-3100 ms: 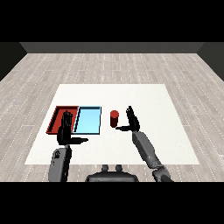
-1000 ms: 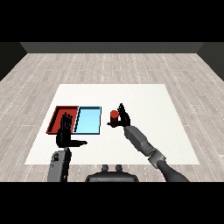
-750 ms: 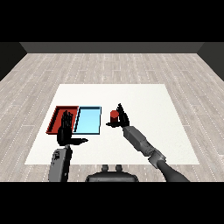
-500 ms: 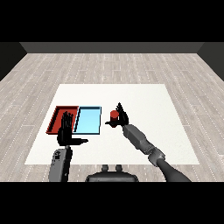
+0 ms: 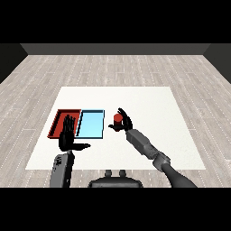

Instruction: Pick the red can and put it in the red box

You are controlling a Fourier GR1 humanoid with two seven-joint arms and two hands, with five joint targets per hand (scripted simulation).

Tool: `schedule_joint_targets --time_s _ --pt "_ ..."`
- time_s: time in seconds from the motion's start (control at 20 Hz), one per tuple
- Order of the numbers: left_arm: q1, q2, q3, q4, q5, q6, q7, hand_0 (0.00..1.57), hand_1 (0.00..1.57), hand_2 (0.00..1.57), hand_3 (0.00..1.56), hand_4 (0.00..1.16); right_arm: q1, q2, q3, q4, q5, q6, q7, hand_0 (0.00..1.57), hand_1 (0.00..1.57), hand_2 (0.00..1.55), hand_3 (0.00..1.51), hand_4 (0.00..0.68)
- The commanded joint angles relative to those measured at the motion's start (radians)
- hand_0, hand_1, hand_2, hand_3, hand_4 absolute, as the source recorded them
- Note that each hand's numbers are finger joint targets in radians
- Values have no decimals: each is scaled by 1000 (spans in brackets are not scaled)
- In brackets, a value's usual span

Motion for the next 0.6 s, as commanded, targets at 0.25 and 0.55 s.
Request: schedule_joint_targets --time_s 0.25,0.55 --pt "23 6 14 -52 30 -4 31 0 0 0 0 0 -27 0 124 2 -33 -170 42 1541 1541 1472 1417 575" --pt "60 -11 -11 16 -6 -19 -64 0 0 0 0 0 -78 0 143 62 -44 -145 69 1528 1528 1472 1420 551"
